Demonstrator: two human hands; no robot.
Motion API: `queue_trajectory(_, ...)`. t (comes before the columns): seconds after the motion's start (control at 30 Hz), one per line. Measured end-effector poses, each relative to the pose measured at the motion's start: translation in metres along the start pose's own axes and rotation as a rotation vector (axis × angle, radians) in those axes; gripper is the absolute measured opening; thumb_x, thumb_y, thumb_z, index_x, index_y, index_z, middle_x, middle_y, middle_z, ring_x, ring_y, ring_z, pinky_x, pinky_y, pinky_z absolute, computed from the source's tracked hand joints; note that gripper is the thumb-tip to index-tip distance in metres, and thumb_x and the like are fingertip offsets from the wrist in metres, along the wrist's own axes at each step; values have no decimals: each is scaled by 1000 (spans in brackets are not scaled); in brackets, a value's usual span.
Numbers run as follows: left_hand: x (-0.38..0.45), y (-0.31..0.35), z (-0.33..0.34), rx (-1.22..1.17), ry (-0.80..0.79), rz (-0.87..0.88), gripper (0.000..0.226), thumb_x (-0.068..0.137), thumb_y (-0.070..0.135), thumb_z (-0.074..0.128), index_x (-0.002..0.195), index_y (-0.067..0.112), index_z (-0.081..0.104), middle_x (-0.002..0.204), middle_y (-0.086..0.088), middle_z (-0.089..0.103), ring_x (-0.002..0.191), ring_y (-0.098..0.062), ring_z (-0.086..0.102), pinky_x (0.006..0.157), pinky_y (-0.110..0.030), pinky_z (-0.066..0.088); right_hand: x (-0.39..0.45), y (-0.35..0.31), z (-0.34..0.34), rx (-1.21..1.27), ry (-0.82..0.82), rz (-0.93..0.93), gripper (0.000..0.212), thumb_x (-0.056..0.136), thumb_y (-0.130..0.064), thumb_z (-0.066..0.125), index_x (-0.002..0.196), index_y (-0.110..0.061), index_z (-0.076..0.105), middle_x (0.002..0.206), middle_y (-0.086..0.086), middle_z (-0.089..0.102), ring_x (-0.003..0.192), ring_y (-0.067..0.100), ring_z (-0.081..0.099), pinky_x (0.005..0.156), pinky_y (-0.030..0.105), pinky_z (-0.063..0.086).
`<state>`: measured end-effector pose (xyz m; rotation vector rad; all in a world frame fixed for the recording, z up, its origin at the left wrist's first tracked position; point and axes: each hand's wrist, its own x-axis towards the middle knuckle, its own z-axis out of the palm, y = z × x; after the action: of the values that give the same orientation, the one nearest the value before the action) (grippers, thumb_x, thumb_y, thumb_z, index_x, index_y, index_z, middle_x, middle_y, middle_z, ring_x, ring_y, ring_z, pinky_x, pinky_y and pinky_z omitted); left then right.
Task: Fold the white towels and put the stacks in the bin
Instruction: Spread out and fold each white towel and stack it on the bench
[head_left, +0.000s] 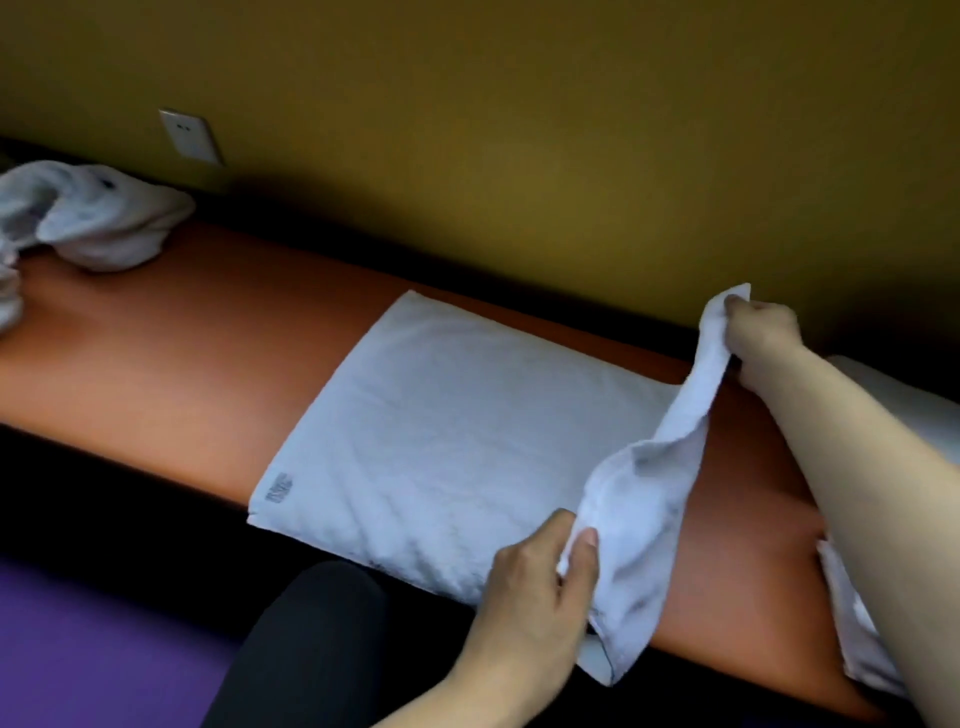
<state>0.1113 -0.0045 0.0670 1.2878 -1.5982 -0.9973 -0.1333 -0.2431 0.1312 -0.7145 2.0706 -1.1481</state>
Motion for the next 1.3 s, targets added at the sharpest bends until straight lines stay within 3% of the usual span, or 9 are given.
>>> queue_trajectory(0.13,0,-25,-56,-24,126,-155,35,101,37,52,75,15,48,64,-6,50,57,-11,45,59,-31,42,-21,-24,76,-36,-94,-83,42,104,-28,45,136,-2,54,118,16,65,112,34,65,67,29,50)
queue_trajectory(0.3,-3,-55,-118,-153,231,-406,36,101,33,52,76,7,57,66,-15,61,53,-22,70,56,-41,58,-62,-49,171,-62,-193,-127,41,106,-32,44,135,-4,54,105,14,63,90,30,64,57,31,49)
queue_trajectory(0.43,0,-81,-165,-118,314,-486,31,101,20,54,77,2,62,65,-17,67,48,-22,70,47,-26,52,-88,-53,233,-70,-287,-133,38,107,-28,42,134,-2,52,91,9,57,71,24,59,46,31,50)
queue_trajectory(0.53,5,-99,-191,-18,323,-500,31,101,23,53,78,6,64,70,-16,67,50,-19,69,50,-27,53,-102,-54,269,-81,-311,-121,33,108,-27,40,127,-3,52,79,7,54,60,22,57,38,24,47)
queue_trajectory(0.7,8,-138,-212,140,332,-599,35,98,33,49,76,9,62,68,-12,65,55,-21,68,68,-43,57,-111,-49,308,-87,-348,-119,30,108,-27,40,118,-4,54,75,9,56,58,21,58,52,32,55)
queue_trajectory(0.8,5,-160,-212,155,347,-657,35,98,35,47,77,14,65,66,-7,67,55,-15,68,69,-44,59,-113,-42,323,-80,-390,-88,37,107,-32,41,121,-2,59,79,10,62,65,23,62,73,41,62)
queue_trajectory(1.03,1,-196,-209,311,335,-715,42,100,44,49,66,20,51,55,2,56,69,-27,61,68,-41,51,-130,34,252,-69,-512,-214,32,106,-23,46,136,-13,54,98,12,65,74,20,68,59,27,57)
queue_trajectory(1.17,-2,-204,-206,370,381,-690,31,97,45,57,81,18,57,87,-6,65,91,-36,61,78,-42,47,-152,127,157,-221,-301,-290,21,98,-15,54,111,-27,66,81,7,68,55,12,59,49,25,47)
queue_trajectory(1.3,-2,-208,-201,46,470,-821,38,86,52,71,101,19,57,99,-7,68,90,-29,69,89,-45,56,-206,201,76,-318,-21,-225,6,93,-16,60,87,-17,58,71,-1,62,66,28,56,65,33,40)
